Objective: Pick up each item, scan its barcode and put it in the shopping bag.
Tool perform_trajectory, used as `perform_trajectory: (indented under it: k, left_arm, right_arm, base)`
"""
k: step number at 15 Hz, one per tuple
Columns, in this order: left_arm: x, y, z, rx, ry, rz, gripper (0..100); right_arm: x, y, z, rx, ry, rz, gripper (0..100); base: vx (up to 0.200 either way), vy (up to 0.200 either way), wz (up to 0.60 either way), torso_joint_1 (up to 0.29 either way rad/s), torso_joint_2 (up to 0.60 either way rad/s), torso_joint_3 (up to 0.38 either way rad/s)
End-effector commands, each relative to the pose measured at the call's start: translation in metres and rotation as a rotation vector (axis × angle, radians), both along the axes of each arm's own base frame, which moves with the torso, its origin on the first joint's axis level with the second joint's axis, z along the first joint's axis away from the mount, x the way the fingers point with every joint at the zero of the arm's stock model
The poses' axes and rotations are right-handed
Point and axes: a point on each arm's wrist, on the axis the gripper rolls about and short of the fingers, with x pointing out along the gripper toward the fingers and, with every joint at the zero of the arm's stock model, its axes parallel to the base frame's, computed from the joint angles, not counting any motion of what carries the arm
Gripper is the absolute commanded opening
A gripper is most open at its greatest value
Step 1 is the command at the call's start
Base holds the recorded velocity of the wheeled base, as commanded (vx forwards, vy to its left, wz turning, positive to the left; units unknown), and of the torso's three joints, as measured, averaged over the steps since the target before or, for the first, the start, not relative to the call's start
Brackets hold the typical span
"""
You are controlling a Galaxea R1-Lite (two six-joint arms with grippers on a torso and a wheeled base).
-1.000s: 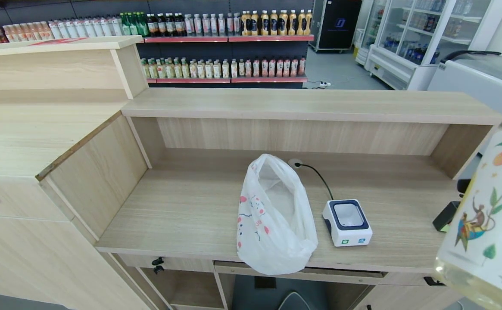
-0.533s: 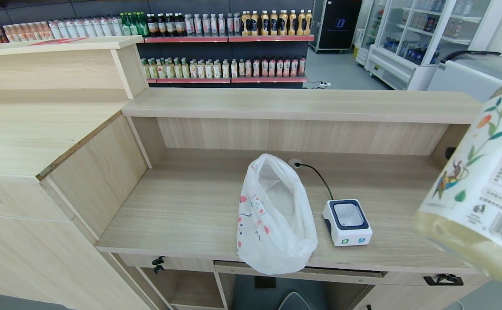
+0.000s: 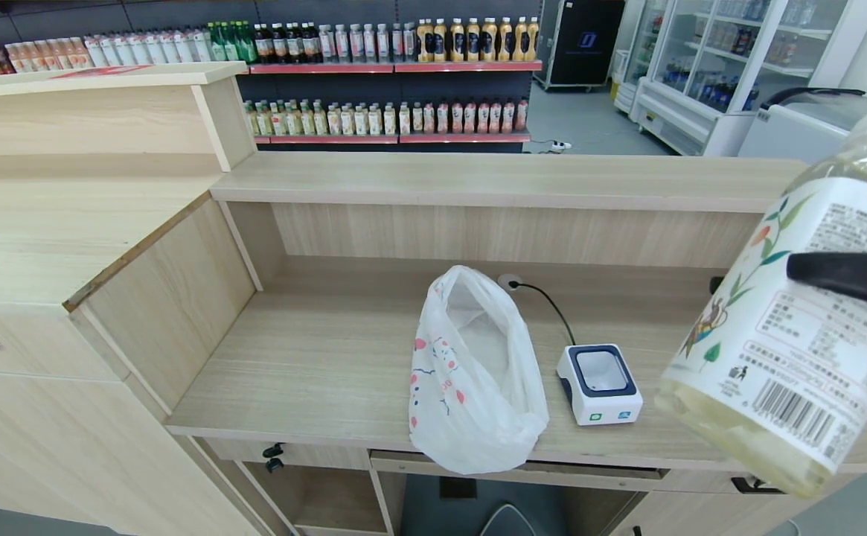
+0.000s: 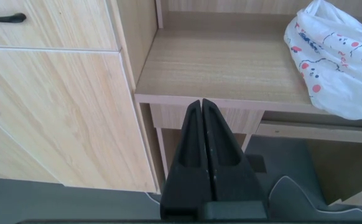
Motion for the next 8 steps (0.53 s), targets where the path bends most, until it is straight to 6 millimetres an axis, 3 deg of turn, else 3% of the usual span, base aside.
perform_trajectory:
  k: [1,8]
  left_arm:
    - [0.0,0.0,0.0,0.0,0.0,0.001,0]
    - [0.0,0.0,0.0,0.0,0.0,0.001,0]
  right_arm:
    - [-0.0015,0.0001,-0.0095,-0.02,-0.002,0.003,0]
    - [-0.0044,-0.0015,-0.0182,-0.048,-0.009,-0.006,0]
  base:
    - [0.0,0.0,0.0,0.0,0.0,0.0]
    - [0.0,0.0,0.0,0.0,0.0,0.0]
